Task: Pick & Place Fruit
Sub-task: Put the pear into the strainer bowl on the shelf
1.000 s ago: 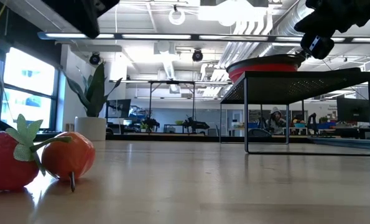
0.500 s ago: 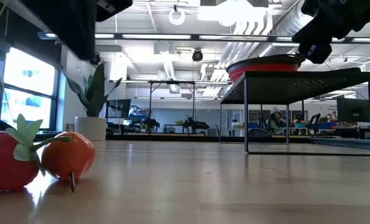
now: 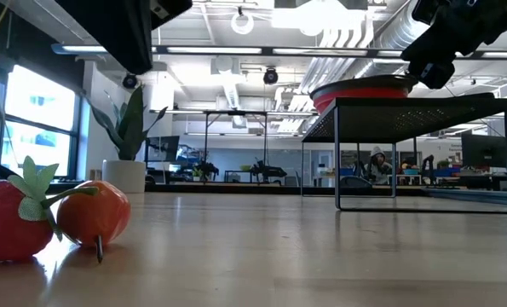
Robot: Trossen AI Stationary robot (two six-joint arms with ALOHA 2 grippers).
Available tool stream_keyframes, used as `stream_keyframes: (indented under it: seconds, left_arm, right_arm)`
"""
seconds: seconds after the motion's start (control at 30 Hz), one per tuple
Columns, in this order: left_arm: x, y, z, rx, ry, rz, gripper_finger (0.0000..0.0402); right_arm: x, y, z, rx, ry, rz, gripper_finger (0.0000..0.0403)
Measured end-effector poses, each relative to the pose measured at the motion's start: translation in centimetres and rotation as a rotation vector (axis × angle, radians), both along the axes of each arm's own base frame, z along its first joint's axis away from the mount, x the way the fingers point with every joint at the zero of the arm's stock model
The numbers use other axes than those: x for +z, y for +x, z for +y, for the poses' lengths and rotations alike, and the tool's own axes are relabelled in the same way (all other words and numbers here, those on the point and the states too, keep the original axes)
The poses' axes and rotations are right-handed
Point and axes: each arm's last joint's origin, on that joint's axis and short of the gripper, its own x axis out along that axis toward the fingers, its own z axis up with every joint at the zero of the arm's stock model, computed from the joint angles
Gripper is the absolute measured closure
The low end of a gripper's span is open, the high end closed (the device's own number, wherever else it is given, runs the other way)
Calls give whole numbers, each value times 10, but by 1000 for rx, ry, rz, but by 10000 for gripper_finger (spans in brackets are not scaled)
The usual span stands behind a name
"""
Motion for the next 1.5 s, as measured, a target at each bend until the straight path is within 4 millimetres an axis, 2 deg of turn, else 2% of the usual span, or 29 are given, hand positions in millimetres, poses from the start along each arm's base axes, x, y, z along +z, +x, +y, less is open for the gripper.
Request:
stream_keyframes:
  seconds: [0.17, 0.4, 0.5, 0.63, 0.93, 1.2, 1.5]
  left_arm:
    - [-1, 7, 11, 67, -77, 37, 347]
    - [-6, 12, 25, 108, -137, 119, 218]
    - [-10, 14, 24, 94, -172, 147, 172]
    - [-9, 15, 19, 64, -225, 149, 134]
    - [-8, 20, 17, 100, -280, 106, 121]
    - [-22, 22, 12, 188, -297, 152, 121]
    - [-35, 24, 5, 193, -284, 173, 121]
  right_arm:
    - [0, 0, 0, 2, 0, 0, 398]
    - [0, 0, 0, 12, -20, -2, 398]
    - [0, 0, 0, 11, -22, -2, 398]
    - [0, 0, 0, 11, -22, -1, 398]
    - [0, 0, 0, 9, -20, -1, 398]
    - [0, 0, 0, 8, -18, -1, 398]
    - [-1, 0, 0, 9, -16, 5, 398]
